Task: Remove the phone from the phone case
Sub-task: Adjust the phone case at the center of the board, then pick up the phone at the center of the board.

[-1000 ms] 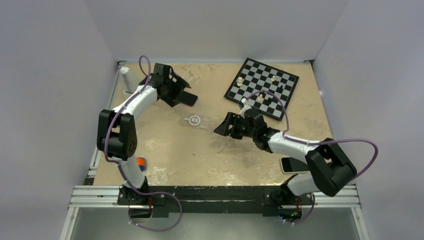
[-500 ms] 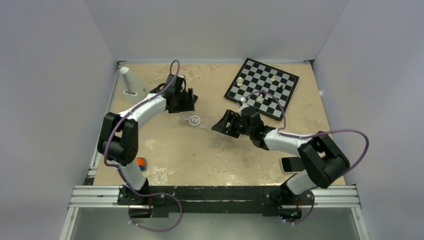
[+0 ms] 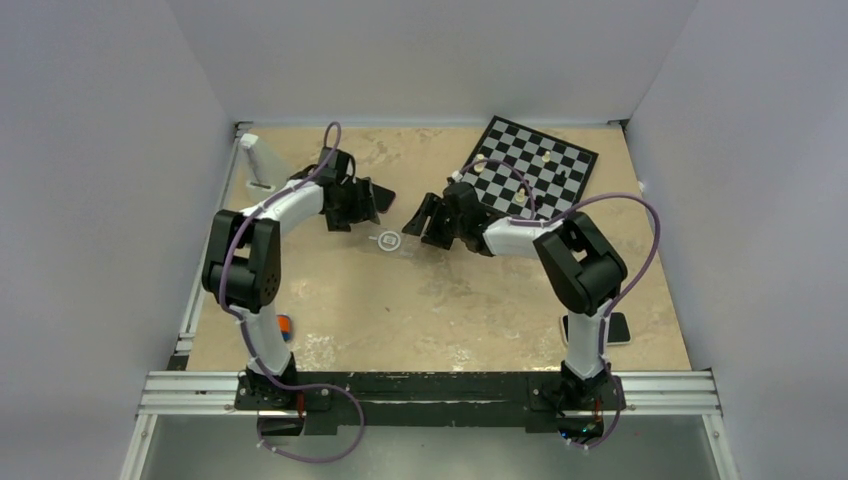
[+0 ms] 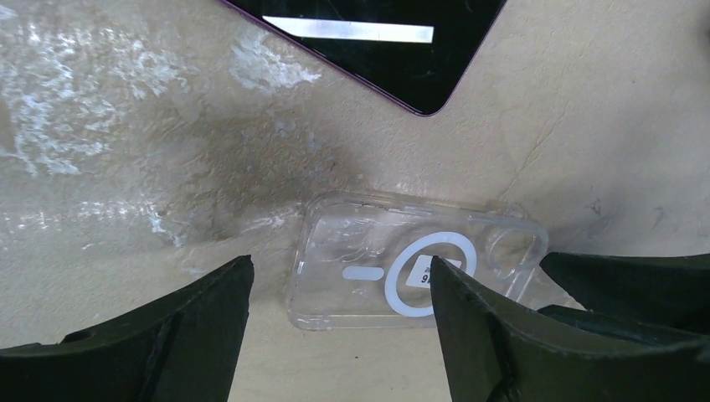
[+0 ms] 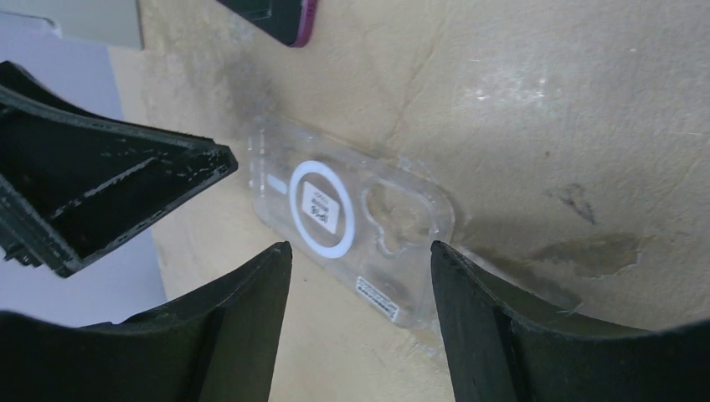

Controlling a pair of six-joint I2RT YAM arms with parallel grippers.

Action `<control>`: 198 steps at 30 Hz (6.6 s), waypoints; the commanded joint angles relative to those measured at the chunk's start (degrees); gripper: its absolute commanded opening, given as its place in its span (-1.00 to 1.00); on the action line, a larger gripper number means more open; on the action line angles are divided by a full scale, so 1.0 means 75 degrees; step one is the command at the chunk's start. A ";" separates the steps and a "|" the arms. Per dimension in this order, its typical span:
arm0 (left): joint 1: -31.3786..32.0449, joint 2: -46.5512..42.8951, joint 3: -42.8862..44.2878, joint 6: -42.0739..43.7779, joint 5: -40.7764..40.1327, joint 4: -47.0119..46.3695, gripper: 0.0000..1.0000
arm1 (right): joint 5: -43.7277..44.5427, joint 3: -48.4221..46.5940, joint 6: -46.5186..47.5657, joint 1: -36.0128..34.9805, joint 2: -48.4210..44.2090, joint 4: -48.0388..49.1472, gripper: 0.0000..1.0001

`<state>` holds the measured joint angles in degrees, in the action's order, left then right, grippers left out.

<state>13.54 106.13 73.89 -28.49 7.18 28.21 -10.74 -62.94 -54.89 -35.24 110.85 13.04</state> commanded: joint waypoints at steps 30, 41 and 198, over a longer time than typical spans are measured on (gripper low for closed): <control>0.0042 -0.0765 -0.0021 -0.0623 0.0562 -0.0663 0.56 | 0.0313 -0.0827 0.0725 0.0244 -0.0287 -0.0952 0.30; -0.0056 0.0482 0.0759 -0.0713 -0.0188 0.0635 0.83 | 0.0411 0.0170 0.1328 0.0242 -0.1612 -0.0944 0.41; 0.2835 -0.4753 -0.2559 -0.1863 0.2498 -0.3960 0.42 | -0.2908 0.3255 0.3391 0.3782 -0.6538 -0.1711 -1.00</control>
<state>35.00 70.61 53.01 -39.07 26.22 0.38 -31.20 -28.95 -45.54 -2.72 58.92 -0.03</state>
